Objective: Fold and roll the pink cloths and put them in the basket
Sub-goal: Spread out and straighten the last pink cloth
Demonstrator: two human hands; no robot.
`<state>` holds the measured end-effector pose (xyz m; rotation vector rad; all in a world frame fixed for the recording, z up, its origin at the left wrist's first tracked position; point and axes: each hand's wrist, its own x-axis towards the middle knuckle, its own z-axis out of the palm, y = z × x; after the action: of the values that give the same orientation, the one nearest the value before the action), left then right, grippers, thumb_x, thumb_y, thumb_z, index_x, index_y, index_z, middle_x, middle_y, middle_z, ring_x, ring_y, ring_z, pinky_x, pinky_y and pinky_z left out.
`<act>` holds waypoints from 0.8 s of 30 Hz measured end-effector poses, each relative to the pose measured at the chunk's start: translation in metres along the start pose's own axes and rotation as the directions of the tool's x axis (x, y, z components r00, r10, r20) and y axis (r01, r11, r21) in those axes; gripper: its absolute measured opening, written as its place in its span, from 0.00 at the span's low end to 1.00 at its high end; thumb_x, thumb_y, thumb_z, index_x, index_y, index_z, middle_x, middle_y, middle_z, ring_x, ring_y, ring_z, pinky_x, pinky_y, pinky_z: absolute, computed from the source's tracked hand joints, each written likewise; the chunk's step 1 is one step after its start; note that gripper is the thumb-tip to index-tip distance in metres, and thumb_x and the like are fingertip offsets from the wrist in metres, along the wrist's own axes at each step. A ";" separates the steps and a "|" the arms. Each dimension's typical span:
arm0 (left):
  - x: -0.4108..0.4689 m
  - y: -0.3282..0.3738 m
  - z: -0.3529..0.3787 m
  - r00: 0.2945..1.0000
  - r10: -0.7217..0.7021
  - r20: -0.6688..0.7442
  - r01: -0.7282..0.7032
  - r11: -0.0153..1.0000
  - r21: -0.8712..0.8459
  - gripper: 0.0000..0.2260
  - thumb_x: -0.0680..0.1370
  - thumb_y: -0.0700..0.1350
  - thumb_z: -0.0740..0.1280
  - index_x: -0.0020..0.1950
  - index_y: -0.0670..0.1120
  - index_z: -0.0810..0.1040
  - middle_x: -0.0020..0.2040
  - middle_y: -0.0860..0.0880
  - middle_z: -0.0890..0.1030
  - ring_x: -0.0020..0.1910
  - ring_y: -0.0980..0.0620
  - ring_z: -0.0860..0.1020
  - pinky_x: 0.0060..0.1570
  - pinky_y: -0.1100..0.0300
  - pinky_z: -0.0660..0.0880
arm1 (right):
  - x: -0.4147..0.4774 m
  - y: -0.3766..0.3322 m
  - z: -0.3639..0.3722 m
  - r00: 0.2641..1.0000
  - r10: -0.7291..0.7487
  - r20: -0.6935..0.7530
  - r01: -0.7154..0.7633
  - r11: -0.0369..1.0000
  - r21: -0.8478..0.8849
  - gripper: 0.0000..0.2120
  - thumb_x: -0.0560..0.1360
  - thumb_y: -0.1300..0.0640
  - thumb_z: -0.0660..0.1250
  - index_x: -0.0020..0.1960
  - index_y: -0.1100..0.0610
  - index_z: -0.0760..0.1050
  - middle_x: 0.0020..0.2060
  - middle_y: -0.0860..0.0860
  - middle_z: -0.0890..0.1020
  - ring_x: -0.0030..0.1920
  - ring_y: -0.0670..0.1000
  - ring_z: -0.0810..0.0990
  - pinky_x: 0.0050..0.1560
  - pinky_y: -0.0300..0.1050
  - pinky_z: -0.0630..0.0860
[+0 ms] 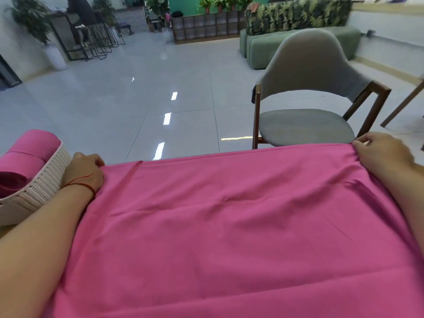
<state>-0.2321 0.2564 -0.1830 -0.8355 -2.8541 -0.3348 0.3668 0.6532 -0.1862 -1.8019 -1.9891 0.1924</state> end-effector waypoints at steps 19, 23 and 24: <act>-0.034 0.030 0.000 0.989 0.079 0.127 -0.086 0.995 0.052 0.23 0.85 0.57 0.54 0.76 0.48 0.72 0.75 0.41 0.74 0.72 0.38 0.72 0.72 0.45 0.66 | 0.011 -0.013 -0.020 0.974 0.058 0.217 -0.058 0.998 -0.008 0.22 0.80 0.37 0.63 0.68 0.48 0.76 0.67 0.57 0.81 0.65 0.63 0.79 0.64 0.60 0.76; -0.037 0.023 0.001 0.979 0.080 0.186 -0.094 0.994 0.064 0.30 0.84 0.64 0.51 0.81 0.48 0.66 0.81 0.43 0.67 0.78 0.40 0.67 0.78 0.44 0.61 | 0.009 -0.004 -0.029 0.963 0.081 0.257 -0.102 0.993 0.067 0.36 0.73 0.31 0.68 0.73 0.53 0.74 0.70 0.57 0.79 0.68 0.63 0.78 0.67 0.60 0.75; -0.036 0.020 0.001 0.974 0.054 0.220 -0.073 0.994 0.081 0.33 0.82 0.67 0.49 0.82 0.49 0.64 0.82 0.43 0.65 0.80 0.40 0.64 0.78 0.43 0.59 | 0.003 -0.003 -0.035 0.967 0.083 0.242 -0.107 0.991 0.087 0.33 0.73 0.38 0.71 0.73 0.53 0.74 0.70 0.58 0.79 0.68 0.64 0.77 0.68 0.60 0.75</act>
<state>-0.1915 0.2544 -0.1879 -1.0007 -3.0062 -0.1129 0.3785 0.6490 -0.1532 -1.8858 -2.0118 0.5517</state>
